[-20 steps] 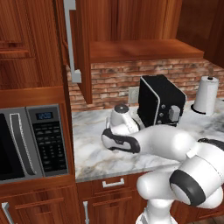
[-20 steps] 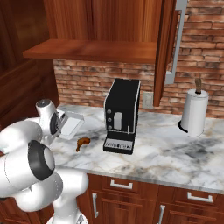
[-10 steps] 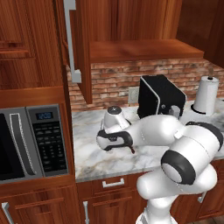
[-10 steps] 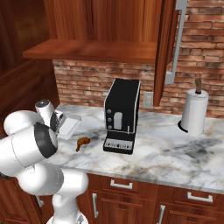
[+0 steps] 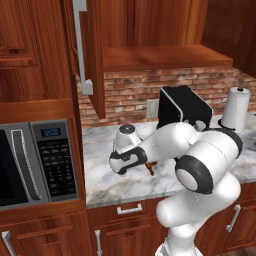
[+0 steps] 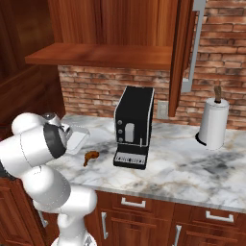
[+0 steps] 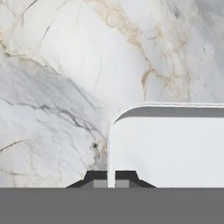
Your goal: Retrieve the tupperware from the cabinet, then place the raw meat into the tupperware to avoid contamination.
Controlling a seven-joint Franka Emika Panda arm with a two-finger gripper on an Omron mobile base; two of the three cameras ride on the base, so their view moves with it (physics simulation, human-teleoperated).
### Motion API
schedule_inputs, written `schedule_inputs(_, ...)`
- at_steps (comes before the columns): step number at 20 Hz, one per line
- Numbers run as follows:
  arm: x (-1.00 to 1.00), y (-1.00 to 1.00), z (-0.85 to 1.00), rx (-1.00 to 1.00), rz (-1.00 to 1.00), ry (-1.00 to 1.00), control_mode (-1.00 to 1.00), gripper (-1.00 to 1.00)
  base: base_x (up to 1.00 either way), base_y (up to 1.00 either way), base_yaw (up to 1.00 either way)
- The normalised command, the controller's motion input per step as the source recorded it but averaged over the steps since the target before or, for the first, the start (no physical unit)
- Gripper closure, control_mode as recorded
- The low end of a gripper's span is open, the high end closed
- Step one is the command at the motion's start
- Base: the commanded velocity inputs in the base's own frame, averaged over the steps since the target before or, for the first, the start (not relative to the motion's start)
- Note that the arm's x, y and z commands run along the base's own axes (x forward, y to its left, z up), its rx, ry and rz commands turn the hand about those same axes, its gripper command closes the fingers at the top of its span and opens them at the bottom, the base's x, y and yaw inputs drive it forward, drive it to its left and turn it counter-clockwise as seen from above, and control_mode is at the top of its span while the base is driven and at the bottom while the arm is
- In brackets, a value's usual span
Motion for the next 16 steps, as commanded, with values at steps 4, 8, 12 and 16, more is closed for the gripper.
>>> schedule_inputs(4,0.16,0.00,-0.24,0.00,0.00,0.00,-1.00,1.00,0.00,0.00,0.00)
schedule_inputs(8,0.16,0.00,-0.22,0.00,0.00,0.00,-1.00,1.00,0.00,0.00,0.00)
schedule_inputs(12,0.09,0.00,-0.12,0.00,0.00,0.00,-1.00,1.00,0.00,0.00,0.00)
schedule_inputs(16,0.05,0.01,-0.07,0.00,0.00,0.01,-1.00,1.00,0.00,0.00,0.00)
